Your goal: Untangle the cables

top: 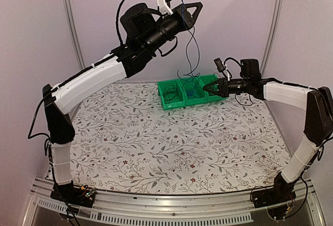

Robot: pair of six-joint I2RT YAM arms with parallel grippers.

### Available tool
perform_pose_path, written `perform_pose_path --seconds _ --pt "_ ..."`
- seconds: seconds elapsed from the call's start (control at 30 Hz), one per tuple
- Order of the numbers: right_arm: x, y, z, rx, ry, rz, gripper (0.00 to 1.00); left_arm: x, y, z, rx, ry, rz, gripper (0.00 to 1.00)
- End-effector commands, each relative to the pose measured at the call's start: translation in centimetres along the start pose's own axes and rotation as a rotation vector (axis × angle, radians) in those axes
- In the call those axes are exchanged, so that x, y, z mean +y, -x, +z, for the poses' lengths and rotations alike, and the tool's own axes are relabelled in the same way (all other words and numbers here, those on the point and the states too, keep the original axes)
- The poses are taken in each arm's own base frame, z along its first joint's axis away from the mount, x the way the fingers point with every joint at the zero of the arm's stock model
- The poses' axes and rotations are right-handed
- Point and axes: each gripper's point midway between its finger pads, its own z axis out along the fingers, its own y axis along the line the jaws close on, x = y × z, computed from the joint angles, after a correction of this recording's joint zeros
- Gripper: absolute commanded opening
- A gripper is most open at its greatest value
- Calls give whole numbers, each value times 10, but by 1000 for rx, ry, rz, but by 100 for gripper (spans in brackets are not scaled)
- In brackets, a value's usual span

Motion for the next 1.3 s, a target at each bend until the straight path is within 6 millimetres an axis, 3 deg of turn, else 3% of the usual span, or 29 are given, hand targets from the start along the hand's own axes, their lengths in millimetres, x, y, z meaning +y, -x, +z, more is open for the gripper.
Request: perform_pose_path --seconds 0.0,0.1,0.23,0.37,0.47,0.57,0.67,0.73,1.0,1.13,1.27 --pt "-2 6 -1 0 -50 -52 0 -6 15 -4 -19 -11 19 0" --pt "-27 -14 -9 30 -121 11 0 -13 36 -6 -50 -10 75 0" --pt "-79 -57 -29 72 -217 150 0 -31 81 -14 -130 -13 166 0" --pt "-123 -83 -53 80 -329 265 0 -42 119 -26 -208 12 229 0" --pt "-142 -92 -63 94 -402 299 0 -51 139 -35 -249 22 275 0" --pt "-146 -95 -64 99 -399 309 0 -46 147 -39 -258 60 306 0" --pt "-130 -82 -58 73 -294 285 0 -33 138 -37 -231 90 300 0" --pt "-109 -64 -52 51 -198 253 2 -27 131 -36 -218 97 289 0" --pt "-5 14 -39 -2 15 -100 36 -15 104 -28 -185 90 226 0" --pt "42 41 -33 -33 95 -233 46 -9 87 -21 -167 73 180 0" --pt "67 58 -26 -49 148 -276 48 -3 67 -13 -149 47 128 0"
